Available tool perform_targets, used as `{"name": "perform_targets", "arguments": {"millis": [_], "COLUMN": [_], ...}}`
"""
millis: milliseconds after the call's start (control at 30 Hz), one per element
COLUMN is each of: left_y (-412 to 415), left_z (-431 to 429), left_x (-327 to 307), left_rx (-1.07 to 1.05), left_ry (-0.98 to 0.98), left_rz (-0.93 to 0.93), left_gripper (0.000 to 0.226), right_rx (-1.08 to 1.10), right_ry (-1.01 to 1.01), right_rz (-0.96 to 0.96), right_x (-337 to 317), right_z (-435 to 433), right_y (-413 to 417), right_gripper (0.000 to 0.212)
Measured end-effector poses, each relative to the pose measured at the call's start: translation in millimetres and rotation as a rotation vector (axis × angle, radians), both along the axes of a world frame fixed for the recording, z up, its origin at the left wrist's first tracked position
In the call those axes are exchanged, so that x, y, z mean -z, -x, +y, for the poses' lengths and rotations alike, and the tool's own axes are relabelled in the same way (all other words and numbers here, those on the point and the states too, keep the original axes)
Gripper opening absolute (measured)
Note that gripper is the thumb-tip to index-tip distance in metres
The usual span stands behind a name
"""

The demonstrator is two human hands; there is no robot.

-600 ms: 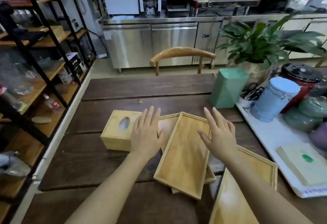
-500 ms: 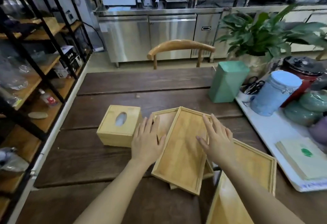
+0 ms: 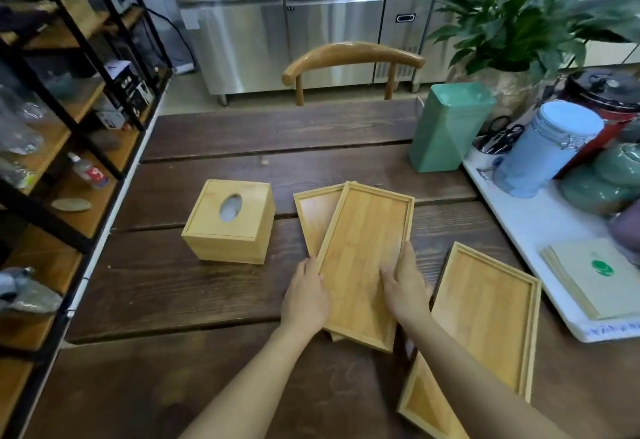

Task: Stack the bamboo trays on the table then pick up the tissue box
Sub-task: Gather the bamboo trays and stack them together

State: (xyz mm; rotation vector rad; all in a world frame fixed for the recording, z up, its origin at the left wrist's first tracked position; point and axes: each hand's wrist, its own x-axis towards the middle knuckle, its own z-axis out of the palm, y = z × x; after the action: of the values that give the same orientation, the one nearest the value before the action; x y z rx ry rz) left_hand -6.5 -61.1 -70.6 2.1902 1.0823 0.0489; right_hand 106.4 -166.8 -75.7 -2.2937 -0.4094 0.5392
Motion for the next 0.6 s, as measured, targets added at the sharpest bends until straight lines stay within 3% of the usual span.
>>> {"name": "perform_targets", "arguments": {"millis": [133,200,433,600], "left_y": [1,2,-3,-21], "left_z": [-8,-12,-29,-60], "left_x": [-13,-16,-44,-47], "left_rx": [0.091,0.104,-0.007,0.08], "left_ry": [-0.253,-0.29,-0.061,0.008], "left_rz": [0.228,0.232,-0.177,-0.205], "left_gripper": [0.029,0.029,0.027,0.024], "right_rx": [0.276,0.352,0.35,0.419], "right_ry": [-0.158,-0.165,-0.293,-0.272], "right_rz": [0.247,0.278,0.187,0.139], "right_x": [-8,-12,-41,-52], "right_z": [12,12,-16,-63], "right_y": [-2,-4,-15,-23], "right_gripper": [0.047,0.041,0.042,0.042]}}
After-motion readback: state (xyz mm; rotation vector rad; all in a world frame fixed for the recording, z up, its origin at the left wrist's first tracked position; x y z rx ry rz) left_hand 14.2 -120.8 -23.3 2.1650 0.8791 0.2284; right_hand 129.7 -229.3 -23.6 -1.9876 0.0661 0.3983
